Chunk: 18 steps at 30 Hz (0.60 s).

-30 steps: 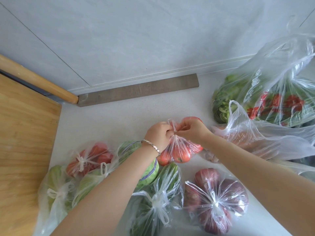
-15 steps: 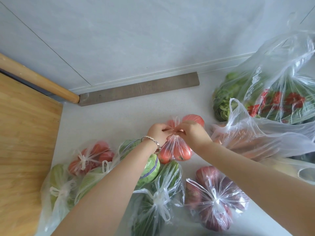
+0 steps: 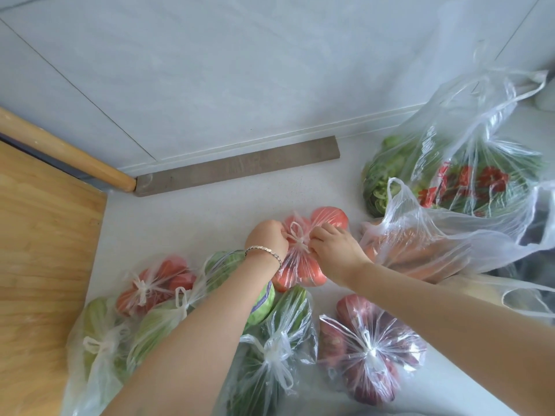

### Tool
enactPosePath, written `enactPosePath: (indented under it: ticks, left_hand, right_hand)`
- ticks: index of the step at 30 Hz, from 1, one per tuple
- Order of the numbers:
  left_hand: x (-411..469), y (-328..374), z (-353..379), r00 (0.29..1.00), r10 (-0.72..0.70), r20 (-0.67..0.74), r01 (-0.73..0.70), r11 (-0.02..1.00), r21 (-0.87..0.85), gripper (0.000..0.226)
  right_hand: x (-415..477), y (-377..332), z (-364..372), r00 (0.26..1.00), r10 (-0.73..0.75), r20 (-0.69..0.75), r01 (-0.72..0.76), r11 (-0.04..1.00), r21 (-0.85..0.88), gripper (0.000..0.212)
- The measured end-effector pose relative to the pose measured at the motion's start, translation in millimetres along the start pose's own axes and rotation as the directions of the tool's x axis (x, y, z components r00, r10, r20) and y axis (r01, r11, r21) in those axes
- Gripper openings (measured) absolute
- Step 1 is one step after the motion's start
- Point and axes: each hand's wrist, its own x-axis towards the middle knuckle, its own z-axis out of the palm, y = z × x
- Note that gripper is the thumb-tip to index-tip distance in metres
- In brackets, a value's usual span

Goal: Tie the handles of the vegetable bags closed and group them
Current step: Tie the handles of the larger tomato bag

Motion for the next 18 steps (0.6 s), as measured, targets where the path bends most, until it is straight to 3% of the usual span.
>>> enactPosePath:
  ticks: [2, 4, 6, 8, 10, 13, 15, 18]
  left_hand:
    - [-7, 2, -1, 1.000, -0.008, -0.001, 0.008, 0.997, 0.083, 0.018]
    - [-13, 4, -6, 0.993, 0.081, -0.083, -0.066, 0.983, 0.170, 0.020]
    - [-22, 11, -14, 0.964, 0.197, -0.176, -0.181, 0.978, 0.102, 0.024]
    - [-33, 26, -20, 0.945, 0.273, -0.178, -0.287, 0.956, -0.058, 0.025]
    - [-44, 44, -22, 0.944, 0.317, -0.093, -0.329, 0.924, -0.194, 0.024]
    - [-57, 78, -16, 0.936, 0.351, -0.034, -0.348, 0.901, -0.258, 0.031]
    - [-66, 104, -8, 0.939, 0.339, -0.054, -0.338, 0.887, -0.314, 0.051]
    - [-69, 134, -3, 0.971, 0.217, 0.100, -0.155, 0.889, -0.431, 0.084]
  right_hand:
    - [-4, -2, -4, 0.992, 0.082, 0.095, -0.095, 0.985, 0.142, 0.027]
    - [-12, -4, -15, 0.976, 0.140, 0.165, -0.179, 0.951, 0.253, 0.026]
    - [-26, -1, -36, 0.974, 0.156, 0.165, -0.206, 0.912, 0.354, 0.022]
    - [-47, 4, -62, 0.986, 0.161, 0.036, -0.159, 0.869, 0.468, 0.018]
    - [-68, 10, -93, 0.966, 0.186, -0.179, -0.069, 0.854, 0.516, 0.013]
    - [-95, 34, -127, 0.820, 0.226, -0.526, 0.018, 0.908, 0.418, 0.018]
    - [-111, 56, -137, 0.690, 0.254, -0.678, -0.057, 0.952, 0.299, 0.025]
    - [-122, 80, -130, 0.606, 0.433, -0.667, -0.240, 0.900, 0.365, 0.060]
